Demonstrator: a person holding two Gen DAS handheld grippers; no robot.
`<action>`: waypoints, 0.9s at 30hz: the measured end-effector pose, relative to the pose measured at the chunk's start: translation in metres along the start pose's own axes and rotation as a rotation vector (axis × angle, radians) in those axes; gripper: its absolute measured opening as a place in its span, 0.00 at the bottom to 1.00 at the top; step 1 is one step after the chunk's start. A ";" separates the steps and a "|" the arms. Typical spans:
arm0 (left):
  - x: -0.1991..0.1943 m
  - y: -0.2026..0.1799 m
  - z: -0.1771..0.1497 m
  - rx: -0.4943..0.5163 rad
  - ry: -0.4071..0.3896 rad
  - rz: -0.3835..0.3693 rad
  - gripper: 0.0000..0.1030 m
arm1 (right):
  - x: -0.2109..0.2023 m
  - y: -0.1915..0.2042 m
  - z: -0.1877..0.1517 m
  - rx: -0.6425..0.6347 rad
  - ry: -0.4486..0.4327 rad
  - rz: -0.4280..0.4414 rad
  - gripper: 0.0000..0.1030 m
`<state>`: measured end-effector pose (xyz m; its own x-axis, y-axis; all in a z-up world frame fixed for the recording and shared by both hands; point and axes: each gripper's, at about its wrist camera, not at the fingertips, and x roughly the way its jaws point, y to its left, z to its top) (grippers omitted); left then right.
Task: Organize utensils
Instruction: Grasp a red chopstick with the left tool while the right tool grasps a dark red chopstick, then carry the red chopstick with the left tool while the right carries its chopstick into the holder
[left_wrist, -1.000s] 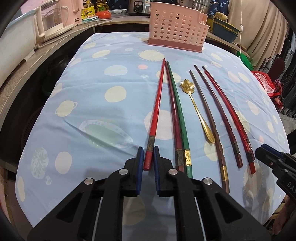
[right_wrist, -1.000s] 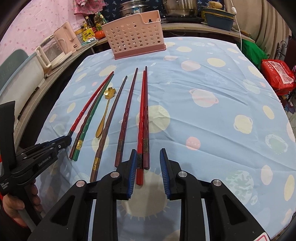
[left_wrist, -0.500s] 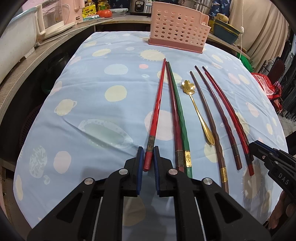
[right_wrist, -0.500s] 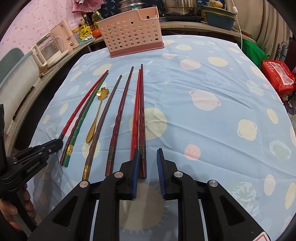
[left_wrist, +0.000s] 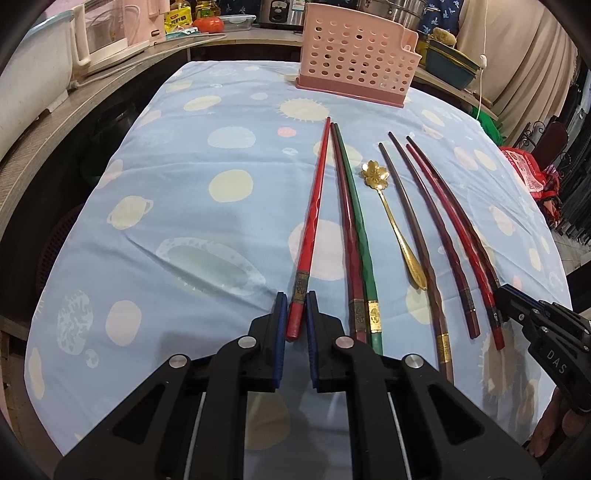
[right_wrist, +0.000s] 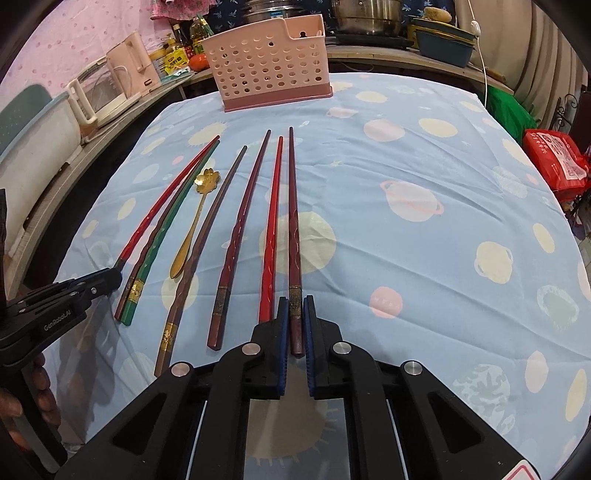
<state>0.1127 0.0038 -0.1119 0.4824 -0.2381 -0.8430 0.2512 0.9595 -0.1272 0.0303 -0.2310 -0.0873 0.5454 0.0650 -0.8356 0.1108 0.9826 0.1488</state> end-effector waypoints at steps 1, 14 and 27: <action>-0.001 0.001 0.000 -0.003 0.002 -0.004 0.09 | -0.001 -0.001 0.000 0.006 -0.001 0.004 0.07; -0.029 0.002 -0.006 -0.024 -0.025 -0.029 0.07 | -0.043 -0.011 -0.001 0.047 -0.077 0.034 0.07; -0.093 0.001 0.011 -0.034 -0.147 -0.064 0.07 | -0.110 -0.010 0.018 0.058 -0.231 0.083 0.07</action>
<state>0.0775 0.0253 -0.0284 0.5845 -0.3159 -0.7474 0.2583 0.9456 -0.1977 -0.0164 -0.2513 0.0127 0.7292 0.0967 -0.6774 0.1018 0.9636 0.2471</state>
